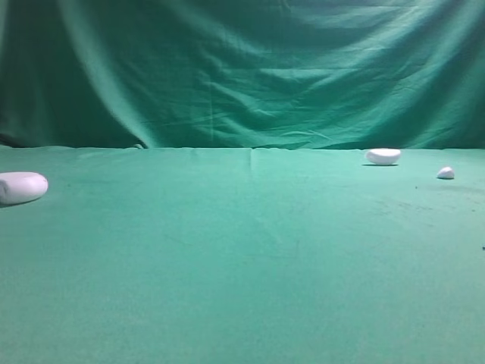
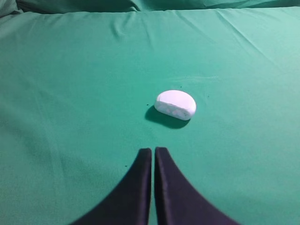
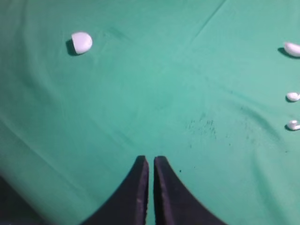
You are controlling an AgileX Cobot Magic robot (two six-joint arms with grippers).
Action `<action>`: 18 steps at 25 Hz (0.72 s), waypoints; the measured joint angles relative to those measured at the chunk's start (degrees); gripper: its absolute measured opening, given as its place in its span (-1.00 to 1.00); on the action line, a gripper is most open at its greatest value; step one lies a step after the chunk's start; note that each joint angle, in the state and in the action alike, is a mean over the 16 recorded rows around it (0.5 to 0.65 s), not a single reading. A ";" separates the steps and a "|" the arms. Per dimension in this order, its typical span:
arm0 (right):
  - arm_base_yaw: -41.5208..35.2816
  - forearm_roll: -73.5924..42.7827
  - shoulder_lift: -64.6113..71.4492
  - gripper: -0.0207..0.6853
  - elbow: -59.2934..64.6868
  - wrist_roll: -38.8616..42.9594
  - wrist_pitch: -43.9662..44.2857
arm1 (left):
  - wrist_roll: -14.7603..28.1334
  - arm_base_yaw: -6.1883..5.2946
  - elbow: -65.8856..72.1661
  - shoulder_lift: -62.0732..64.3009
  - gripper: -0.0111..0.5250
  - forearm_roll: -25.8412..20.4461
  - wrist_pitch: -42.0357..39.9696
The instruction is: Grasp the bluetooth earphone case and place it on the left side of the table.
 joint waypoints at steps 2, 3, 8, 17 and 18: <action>-3.12 0.02 -3.82 -0.94 3.87 -0.10 -3.54 | 0.00 0.00 0.00 0.00 -0.96 0.00 0.00; -4.92 0.07 -5.76 -0.94 6.03 -0.12 -5.66 | 0.00 0.00 0.00 0.00 -0.96 0.00 0.00; -15.39 0.62 -15.48 -0.94 18.36 -0.17 -17.37 | 0.00 0.00 0.00 0.00 -0.96 0.00 0.00; -29.26 2.17 -25.56 -0.94 36.72 -0.17 -29.73 | 0.00 0.00 0.00 0.00 -0.96 0.00 0.00; -29.85 2.24 -26.07 -0.94 37.94 -0.17 -30.07 | 0.00 0.00 0.00 0.00 -0.96 0.00 0.00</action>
